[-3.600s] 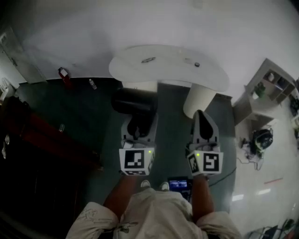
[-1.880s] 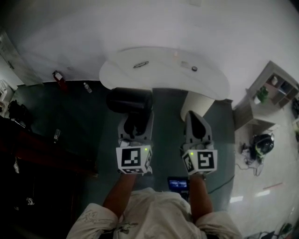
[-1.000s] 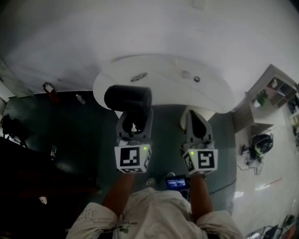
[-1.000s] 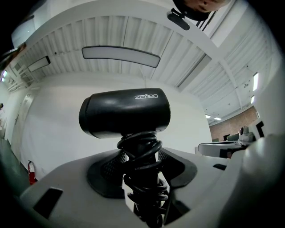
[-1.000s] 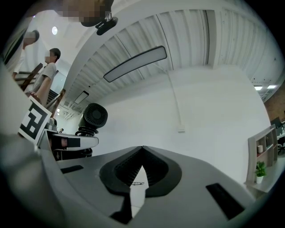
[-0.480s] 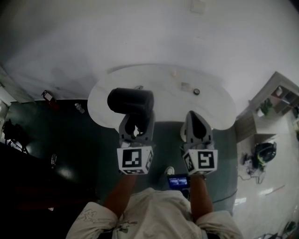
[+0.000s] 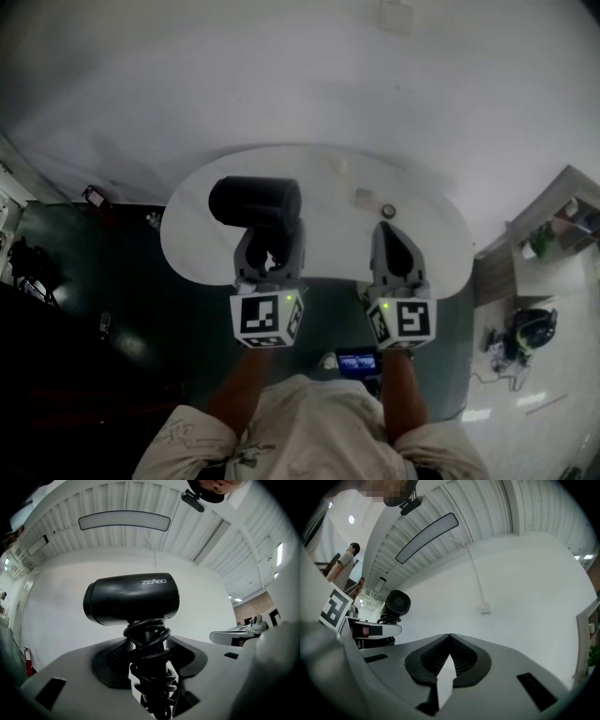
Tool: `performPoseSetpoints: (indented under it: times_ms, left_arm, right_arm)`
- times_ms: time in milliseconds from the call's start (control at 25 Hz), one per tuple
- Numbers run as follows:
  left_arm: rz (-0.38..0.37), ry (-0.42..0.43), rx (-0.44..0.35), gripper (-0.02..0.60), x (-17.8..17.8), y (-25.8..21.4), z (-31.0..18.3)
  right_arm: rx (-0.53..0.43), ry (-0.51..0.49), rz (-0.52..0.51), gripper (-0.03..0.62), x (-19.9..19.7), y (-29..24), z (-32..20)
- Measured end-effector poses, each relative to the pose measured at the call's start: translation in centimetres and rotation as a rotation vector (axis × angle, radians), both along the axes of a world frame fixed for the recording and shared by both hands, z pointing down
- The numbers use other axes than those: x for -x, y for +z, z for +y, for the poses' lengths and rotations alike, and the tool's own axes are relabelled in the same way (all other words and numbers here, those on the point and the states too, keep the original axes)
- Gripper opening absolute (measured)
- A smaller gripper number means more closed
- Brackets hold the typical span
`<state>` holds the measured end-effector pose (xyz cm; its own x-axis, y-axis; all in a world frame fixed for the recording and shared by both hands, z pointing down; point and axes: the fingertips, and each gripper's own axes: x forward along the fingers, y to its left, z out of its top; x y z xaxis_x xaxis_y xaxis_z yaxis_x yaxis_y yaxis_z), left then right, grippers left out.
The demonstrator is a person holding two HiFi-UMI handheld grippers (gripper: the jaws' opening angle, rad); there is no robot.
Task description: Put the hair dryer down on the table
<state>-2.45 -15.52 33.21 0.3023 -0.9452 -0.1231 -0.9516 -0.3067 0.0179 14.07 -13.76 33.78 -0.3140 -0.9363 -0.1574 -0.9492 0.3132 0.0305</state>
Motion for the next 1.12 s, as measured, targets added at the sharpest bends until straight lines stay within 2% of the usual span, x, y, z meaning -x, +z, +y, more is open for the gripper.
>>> performPoseSetpoints:
  times_ms: [120,480,640,1120]
  left_arm:
    - [-0.005,-0.026,0.018,0.222,-1.8,0.1,-4.3]
    - [-0.014,-0.044,0.015,0.222,-1.9,0.7,-5.3]
    - [-0.01,-0.034,0.014,0.222,-1.7,1.1,-7.4]
    - [-0.007,0.002,0.009,0.222,1.9,1.0,-18.1]
  right_arm:
    - [0.012,-0.023,-0.013,0.002,-2.0,0.0,-4.5]
    - [0.015,-0.042,-0.014,0.002,-2.1,0.9,-5.8]
    - [0.019,-0.034,-0.001,0.002,-2.0,1.4,-7.8]
    - [-0.01,-0.001,0.043,0.002,2.1,-0.3,-18.1]
